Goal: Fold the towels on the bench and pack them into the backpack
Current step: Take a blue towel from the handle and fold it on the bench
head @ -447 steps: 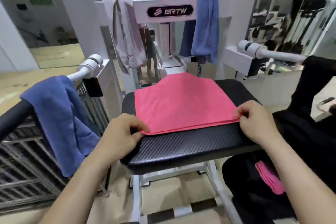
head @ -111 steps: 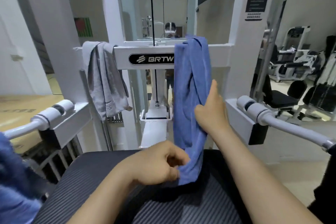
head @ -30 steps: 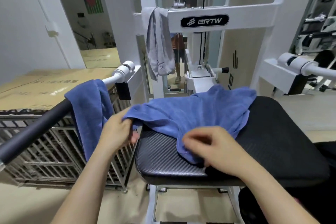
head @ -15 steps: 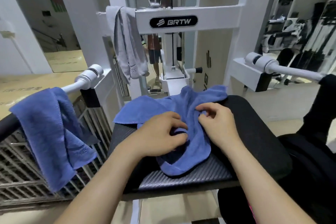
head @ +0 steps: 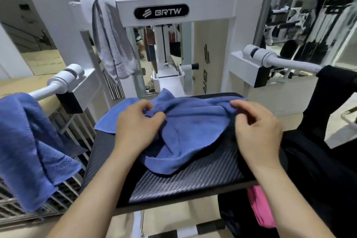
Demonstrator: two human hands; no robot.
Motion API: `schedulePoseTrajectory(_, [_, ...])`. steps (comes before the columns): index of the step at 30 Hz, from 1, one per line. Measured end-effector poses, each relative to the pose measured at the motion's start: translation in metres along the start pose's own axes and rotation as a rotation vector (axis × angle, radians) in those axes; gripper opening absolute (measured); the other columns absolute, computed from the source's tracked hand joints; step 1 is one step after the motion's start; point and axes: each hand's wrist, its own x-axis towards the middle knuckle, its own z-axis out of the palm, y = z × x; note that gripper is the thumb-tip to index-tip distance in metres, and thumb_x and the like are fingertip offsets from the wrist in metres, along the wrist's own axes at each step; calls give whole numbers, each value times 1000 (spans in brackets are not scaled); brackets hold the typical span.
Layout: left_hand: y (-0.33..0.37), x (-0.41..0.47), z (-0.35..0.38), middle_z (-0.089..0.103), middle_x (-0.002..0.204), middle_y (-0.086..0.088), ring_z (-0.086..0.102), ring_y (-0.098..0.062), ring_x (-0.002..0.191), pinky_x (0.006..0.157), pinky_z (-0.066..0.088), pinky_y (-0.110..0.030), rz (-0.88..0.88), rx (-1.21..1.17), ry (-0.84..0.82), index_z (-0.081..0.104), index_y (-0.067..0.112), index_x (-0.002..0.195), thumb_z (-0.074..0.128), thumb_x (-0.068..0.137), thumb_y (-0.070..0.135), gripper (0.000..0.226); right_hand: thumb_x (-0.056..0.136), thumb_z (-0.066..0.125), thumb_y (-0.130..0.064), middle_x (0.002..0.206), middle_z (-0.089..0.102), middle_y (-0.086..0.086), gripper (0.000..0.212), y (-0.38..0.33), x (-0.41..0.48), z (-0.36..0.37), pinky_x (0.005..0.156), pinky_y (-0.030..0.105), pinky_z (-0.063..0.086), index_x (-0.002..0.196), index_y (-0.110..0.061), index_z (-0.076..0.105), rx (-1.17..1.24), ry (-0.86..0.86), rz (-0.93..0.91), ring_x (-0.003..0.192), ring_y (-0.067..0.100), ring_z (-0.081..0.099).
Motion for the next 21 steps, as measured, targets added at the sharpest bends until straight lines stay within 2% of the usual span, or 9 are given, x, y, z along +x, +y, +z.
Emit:
schedulePoseTrajectory(1, [-2, -2, -7, 62, 69, 9, 60, -20, 77, 68, 42, -31, -29, -9, 58, 60, 24, 76, 65, 73, 30, 8, 74, 55, 10, 93, 70, -3, 35, 5, 1, -4, 88, 10, 42, 96, -8, 75, -53, 79, -107, 90, 12, 64])
schedulePoseTrajectory(3, [-4, -8, -15, 65, 82, 7, 60, -22, 83, 72, 44, -33, -50, 68, 27, 57, 31, 94, 68, 74, 26, 24, 76, 60, 8, 99, 68, 7, 35, 10, -1, -7, 84, 22, 45, 107, -7, 70, -123, 37, -197, 90, 23, 64])
schedulePoseTrajectory(6, [-3, -22, -11, 60, 94, 2, 59, -10, 80, 70, 47, -27, 1, 12, -95, 42, 41, 120, 72, 73, 17, 60, 83, 65, -12, 105, 49, 4, 58, 17, -1, -4, 74, 32, 44, 137, -27, 48, -286, -293, -1, 89, 24, 55])
schedulePoseTrajectory(8, [2, -29, -10, 56, 92, 5, 57, 3, 69, 62, 45, -11, -56, -231, -67, 39, 43, 123, 71, 74, 4, 70, 87, 63, -25, 110, 45, 7, 67, 25, 5, -4, 80, 37, 44, 146, -36, 32, -436, -485, 109, 99, 29, 51])
schedulePoseTrajectory(9, [3, -32, -12, 56, 92, 4, 56, 4, 66, 62, 46, -11, -113, -356, -26, 40, 43, 123, 68, 74, -2, 73, 88, 61, -31, 112, 47, 10, 67, 29, 9, -4, 84, 40, 45, 147, -38, 30, -492, -555, 137, 105, 31, 50])
schedulePoseTrajectory(13, [1, -37, -21, 62, 89, -5, 63, -12, 74, 62, 54, -26, -359, -800, 100, 47, 35, 122, 62, 73, -19, 75, 84, 58, -34, 109, 68, -2, 40, 27, 30, 1, 87, 39, 51, 124, -38, 59, -350, -756, 236, 101, 26, 61])
schedulePoseTrajectory(15, [1, -38, -22, 65, 86, -6, 65, -12, 67, 60, 53, -24, -433, -934, 115, 54, 27, 119, 65, 79, -12, 56, 82, 57, -27, 99, 71, -7, 23, 23, 34, 6, 82, 38, 53, 100, -38, 68, -313, -807, 223, 94, 23, 64])
schedulePoseTrajectory(18, [-3, -42, -21, 65, 76, -3, 57, -6, 49, 46, 45, -15, -426, -694, 101, 68, 19, 105, 64, 90, 12, 17, 85, 52, -14, 92, 72, 1, 25, 16, 32, 13, 73, 37, 52, 93, -30, 68, -296, -603, 88, 88, 30, 63])
schedulePoseTrajectory(21, [-12, -49, -23, 64, 72, -2, 54, -17, 54, 54, 48, -26, -374, -542, 130, 72, 27, 103, 63, 90, 22, 17, 81, 54, 1, 96, 74, 8, 33, -1, 26, 14, 76, 31, 49, 105, -13, 72, -44, -199, -197, 88, 28, 66])
